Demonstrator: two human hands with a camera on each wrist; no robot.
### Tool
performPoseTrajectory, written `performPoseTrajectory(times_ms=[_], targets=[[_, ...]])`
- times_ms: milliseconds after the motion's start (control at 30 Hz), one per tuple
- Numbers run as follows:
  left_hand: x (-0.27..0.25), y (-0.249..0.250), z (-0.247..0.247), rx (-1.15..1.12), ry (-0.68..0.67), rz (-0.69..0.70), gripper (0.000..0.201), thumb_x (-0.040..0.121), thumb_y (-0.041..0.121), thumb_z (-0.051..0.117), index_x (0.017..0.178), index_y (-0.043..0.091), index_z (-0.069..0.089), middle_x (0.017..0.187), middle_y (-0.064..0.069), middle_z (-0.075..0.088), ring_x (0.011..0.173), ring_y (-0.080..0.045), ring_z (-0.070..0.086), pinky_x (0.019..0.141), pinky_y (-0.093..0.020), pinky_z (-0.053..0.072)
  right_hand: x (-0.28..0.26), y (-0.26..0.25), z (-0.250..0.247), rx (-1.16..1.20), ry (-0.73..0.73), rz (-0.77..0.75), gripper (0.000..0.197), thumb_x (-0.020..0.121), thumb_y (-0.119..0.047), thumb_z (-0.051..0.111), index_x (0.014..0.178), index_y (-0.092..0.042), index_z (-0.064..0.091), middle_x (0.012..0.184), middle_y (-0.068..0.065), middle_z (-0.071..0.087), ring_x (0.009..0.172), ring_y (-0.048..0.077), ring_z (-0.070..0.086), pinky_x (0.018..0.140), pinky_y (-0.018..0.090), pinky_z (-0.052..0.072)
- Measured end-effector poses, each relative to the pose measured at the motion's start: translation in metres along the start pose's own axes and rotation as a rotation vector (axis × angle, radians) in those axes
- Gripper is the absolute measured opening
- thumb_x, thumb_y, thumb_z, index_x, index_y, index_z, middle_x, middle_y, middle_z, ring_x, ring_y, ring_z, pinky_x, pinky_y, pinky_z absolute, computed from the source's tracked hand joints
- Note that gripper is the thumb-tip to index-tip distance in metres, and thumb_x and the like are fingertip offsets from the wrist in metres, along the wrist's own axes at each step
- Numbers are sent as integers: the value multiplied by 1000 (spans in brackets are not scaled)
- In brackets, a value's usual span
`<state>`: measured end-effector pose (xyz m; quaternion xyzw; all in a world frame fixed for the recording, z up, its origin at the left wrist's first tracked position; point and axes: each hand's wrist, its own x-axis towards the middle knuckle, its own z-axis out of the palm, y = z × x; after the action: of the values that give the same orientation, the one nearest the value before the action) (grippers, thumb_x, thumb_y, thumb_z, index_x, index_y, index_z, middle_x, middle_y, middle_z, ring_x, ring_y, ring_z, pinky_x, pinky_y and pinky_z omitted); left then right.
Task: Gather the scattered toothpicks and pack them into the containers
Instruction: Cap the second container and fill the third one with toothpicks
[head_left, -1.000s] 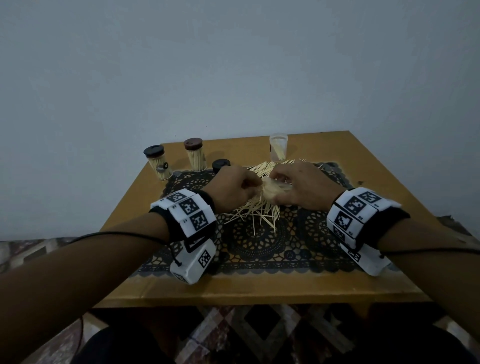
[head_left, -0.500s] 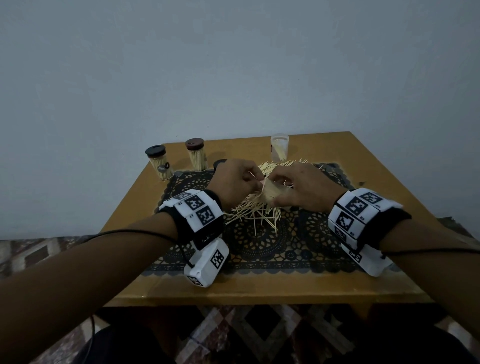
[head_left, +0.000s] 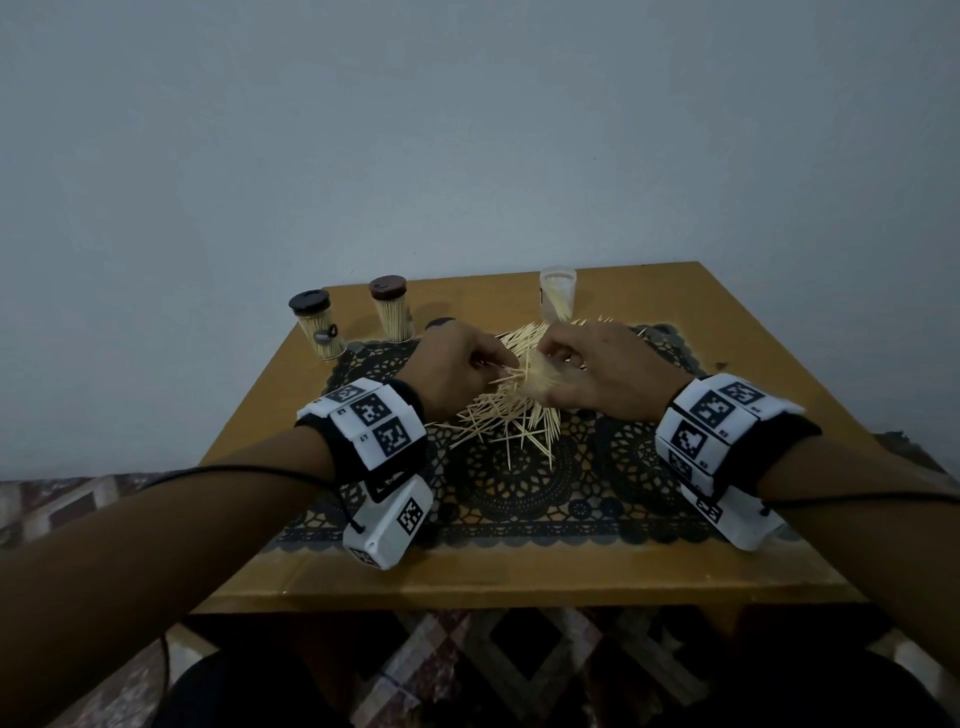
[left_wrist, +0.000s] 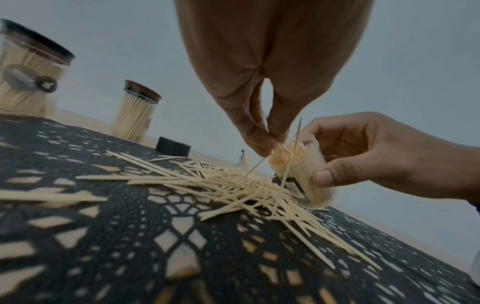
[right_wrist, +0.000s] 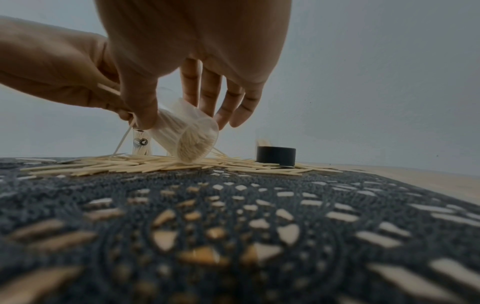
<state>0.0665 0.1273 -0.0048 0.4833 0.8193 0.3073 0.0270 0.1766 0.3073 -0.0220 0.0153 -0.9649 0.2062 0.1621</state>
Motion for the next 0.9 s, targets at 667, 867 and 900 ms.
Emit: performPoseTrajectory(times_ms=[667, 867, 900], targets=[[-1, 2, 2, -28, -14, 40, 31, 75, 5, 78, 101, 12, 64, 86, 5, 67, 78, -4, 64, 78, -25, 57, -2, -4, -3, 7, -6, 33, 44, 74, -37, 82, 106, -14, 63, 101, 0, 67, 88, 14, 62, 76, 28, 50], [0, 11, 7, 52, 76, 97, 15, 82, 7, 71, 96, 12, 76, 81, 3, 62, 66, 2, 52, 61, -2, 38, -3, -5, -2, 30, -7, 2, 43, 73, -36, 81, 107, -14, 65, 100, -1, 70, 91, 16, 65, 80, 36, 53], [0, 12, 8, 65, 67, 90, 17, 84, 7, 70, 99, 12, 76, 84, 2, 61, 69, -1, 51, 61, -4, 37, -3, -5, -2, 34, -9, 4, 43, 73, -36, 81, 107, -15, 65, 101, -1, 70, 91, 16, 65, 81, 38, 53]])
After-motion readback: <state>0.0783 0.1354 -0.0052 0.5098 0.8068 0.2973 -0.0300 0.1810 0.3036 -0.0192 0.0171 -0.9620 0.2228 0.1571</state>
